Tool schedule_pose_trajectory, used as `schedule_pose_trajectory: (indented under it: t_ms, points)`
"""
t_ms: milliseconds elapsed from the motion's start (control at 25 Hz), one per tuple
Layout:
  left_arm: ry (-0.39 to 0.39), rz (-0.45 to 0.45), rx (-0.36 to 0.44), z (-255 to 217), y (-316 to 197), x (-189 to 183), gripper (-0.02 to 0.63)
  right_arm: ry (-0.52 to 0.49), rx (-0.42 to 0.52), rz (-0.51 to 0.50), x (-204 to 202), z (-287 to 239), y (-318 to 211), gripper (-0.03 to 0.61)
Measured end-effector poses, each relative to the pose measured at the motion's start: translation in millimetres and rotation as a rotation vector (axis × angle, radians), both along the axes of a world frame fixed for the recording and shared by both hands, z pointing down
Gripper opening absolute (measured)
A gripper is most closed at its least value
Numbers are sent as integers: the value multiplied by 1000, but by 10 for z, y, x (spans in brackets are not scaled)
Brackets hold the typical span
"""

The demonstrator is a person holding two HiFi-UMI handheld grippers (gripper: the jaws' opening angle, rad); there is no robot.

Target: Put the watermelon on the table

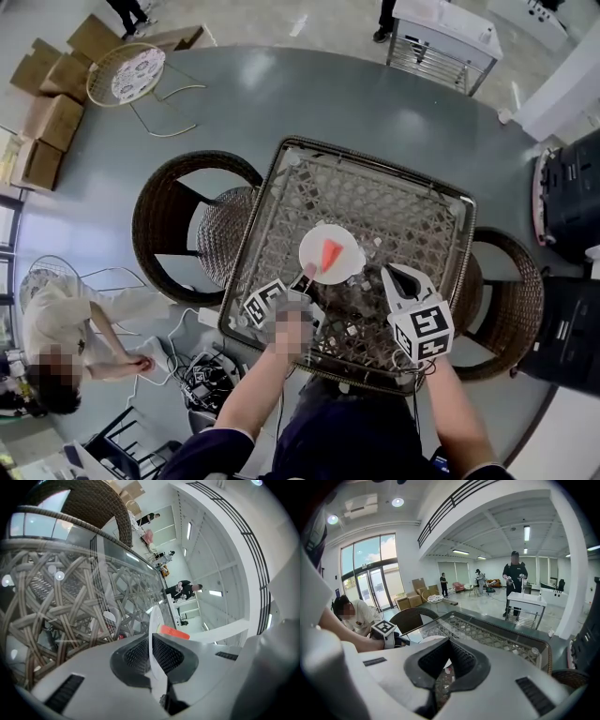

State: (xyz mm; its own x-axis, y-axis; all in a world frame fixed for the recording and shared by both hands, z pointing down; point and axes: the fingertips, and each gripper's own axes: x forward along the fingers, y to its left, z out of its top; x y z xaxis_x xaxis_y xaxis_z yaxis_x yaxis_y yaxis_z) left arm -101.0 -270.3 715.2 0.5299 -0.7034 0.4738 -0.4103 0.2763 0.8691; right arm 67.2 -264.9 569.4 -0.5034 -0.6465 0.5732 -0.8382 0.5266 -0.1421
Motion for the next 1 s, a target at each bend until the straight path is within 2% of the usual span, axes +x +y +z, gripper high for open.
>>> schedule_pose_trajectory:
  t_ms: [440, 720, 1000]
  points:
    - [-155, 72, 4, 34, -24, 3, 18, -8, -6, -3, 3, 26, -14, 3]
    - [-358, 152, -22, 74, -14, -17, 57, -12, -8, 2, -7, 33, 22, 3]
    - [-465, 192, -24, 67, -39, -26, 80, -16, -8, 11, 50, 20, 31, 3]
